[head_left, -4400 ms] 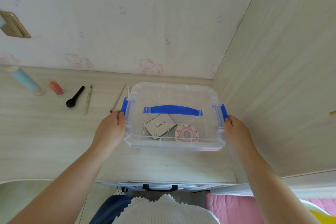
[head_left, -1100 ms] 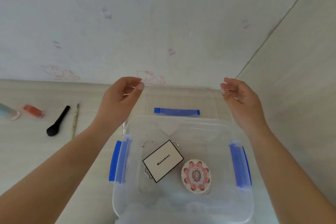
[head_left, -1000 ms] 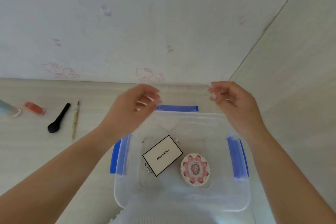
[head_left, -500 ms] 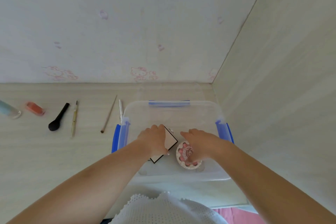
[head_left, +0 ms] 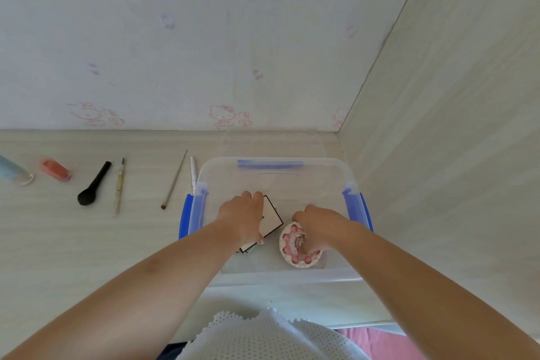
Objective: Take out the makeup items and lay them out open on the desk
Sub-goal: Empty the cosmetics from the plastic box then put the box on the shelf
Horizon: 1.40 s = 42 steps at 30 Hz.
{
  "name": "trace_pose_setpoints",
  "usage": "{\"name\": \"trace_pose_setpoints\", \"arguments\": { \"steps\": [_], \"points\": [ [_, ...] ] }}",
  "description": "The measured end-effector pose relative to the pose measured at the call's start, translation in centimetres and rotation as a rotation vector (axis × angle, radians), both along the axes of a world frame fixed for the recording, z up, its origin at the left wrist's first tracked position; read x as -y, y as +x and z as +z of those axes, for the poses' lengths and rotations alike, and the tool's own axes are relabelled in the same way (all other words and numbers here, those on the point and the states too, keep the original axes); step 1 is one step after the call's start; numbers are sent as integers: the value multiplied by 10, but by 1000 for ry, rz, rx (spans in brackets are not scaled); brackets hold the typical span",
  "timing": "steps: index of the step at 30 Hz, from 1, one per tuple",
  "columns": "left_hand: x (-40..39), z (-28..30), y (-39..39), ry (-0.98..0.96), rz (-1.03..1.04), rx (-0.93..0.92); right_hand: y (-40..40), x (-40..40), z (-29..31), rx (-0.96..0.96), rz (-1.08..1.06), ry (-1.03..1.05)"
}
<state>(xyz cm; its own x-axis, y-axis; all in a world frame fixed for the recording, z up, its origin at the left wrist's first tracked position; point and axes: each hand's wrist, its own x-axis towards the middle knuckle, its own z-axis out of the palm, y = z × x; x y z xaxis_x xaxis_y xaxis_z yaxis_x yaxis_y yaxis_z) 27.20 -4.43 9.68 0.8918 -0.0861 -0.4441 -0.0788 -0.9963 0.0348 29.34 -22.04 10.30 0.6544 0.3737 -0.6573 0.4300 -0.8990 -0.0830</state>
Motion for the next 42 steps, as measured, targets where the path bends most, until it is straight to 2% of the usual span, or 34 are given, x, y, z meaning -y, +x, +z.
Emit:
{"name": "trace_pose_setpoints", "arguments": {
  "steps": [7, 10, 14, 19, 23, 26, 28, 31, 35, 42],
  "points": [
    [-11, 14, 11, -58, 4, -41, 1, 0, 9, -54, -116, 132],
    [-20, 32, 10, -148, 55, -28, 1, 1, 19, -28, -156, 170],
    [-38, 67, 4, -508, 230, -47, 1, -1, 42, 26, -256, 313],
    [-71, 112, -19, -749, 376, 87, -1, -11, 83, 39, -416, 568],
    [-112, 125, -47, -935, 577, 167, -10, -33, 111, -61, -525, 833],
    [-140, 119, -69, -1197, 734, 110, -17, -54, 122, -168, -579, 976],
    [-165, 108, -87, -1277, 826, 109, -25, -77, 124, -228, -591, 1028],
    [-205, 89, -114, -1318, 935, 128, -37, -119, 121, -258, -553, 1070],
    [-259, 64, -145, -1281, 1035, 127, -52, -180, 112, -277, -510, 1096],
    [-351, 27, -174, -1186, 1153, 88, -81, -291, 70, -247, -461, 921]
  ]
}}
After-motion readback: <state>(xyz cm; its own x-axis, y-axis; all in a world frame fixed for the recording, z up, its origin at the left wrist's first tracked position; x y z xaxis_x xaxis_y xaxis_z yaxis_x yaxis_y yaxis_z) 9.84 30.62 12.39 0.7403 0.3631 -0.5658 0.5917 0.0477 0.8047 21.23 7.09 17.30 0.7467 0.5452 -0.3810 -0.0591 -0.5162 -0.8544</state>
